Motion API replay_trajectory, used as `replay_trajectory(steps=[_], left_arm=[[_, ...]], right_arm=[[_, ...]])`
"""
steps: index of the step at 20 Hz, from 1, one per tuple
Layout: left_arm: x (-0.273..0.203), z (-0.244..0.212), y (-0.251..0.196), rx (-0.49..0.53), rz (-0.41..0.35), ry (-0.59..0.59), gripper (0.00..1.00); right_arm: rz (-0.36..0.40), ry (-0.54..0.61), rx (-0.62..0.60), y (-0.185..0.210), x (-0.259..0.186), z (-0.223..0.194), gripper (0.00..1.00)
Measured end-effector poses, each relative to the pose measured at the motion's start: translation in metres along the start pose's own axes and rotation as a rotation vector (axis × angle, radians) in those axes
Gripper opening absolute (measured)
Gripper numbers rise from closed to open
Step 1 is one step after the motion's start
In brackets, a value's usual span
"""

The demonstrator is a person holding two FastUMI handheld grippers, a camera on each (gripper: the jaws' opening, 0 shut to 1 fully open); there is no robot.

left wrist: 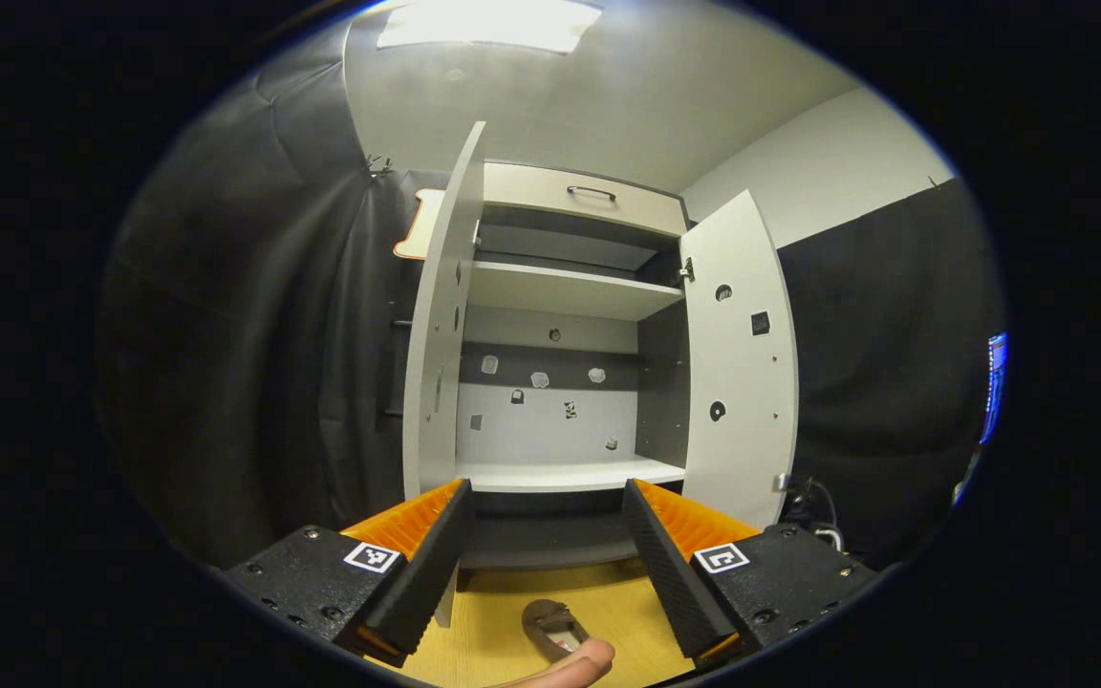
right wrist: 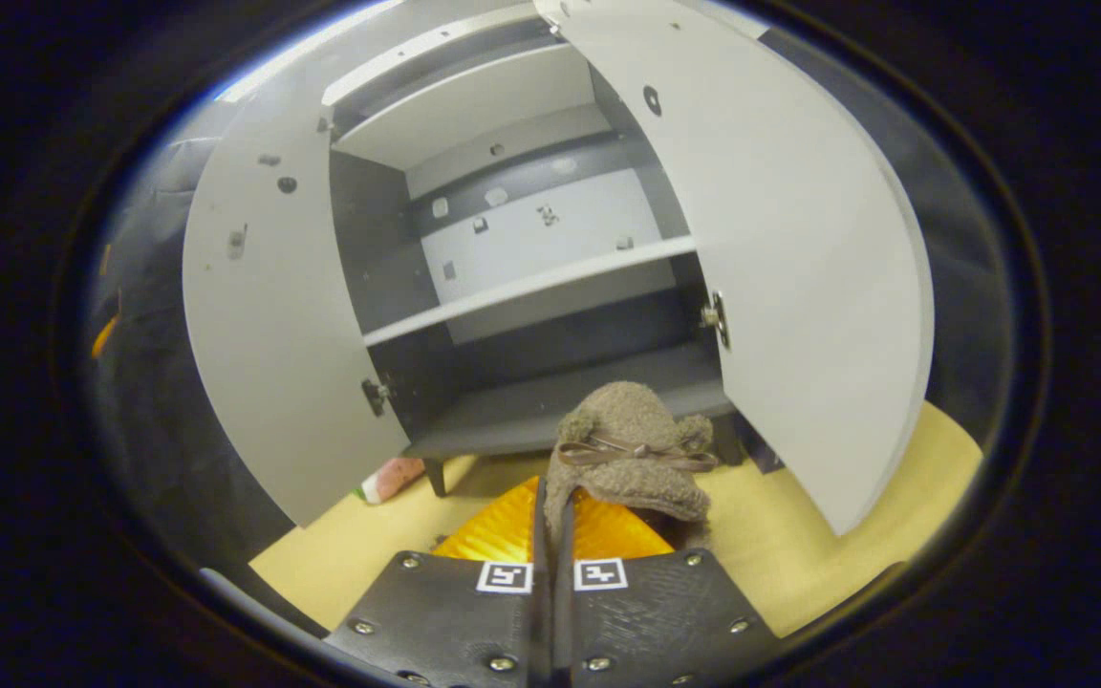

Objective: Grab one shoe with the right hand and put it into the shoe cabinet, grab the other shoe with the left hand and put it into the shoe cabinet; then close the right door with the right hand and the left door with the left hand.

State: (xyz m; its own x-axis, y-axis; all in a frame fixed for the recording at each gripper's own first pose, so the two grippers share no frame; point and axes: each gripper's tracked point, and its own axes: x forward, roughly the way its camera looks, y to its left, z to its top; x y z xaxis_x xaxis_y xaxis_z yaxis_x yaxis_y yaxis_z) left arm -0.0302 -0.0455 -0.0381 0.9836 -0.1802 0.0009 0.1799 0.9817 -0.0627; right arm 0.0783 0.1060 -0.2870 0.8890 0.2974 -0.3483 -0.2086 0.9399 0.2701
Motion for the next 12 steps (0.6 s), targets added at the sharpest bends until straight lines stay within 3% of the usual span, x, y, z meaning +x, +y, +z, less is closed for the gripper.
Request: replay_trajectory(steps=[6, 12], left_arm=[[0.007, -0.010, 0.012, -0.016, 0.016, 0.006, 0.96], [0.020, -0.026, 0.017, -0.018, 0.017, 0.030, 0.96]], right_arm=[[0.036, -0.112, -0.122, 0.037, -0.008, 0.115, 0.02], [0.029, -0.144, -0.199, 0.058, 0.037, 0.205, 0.02]])
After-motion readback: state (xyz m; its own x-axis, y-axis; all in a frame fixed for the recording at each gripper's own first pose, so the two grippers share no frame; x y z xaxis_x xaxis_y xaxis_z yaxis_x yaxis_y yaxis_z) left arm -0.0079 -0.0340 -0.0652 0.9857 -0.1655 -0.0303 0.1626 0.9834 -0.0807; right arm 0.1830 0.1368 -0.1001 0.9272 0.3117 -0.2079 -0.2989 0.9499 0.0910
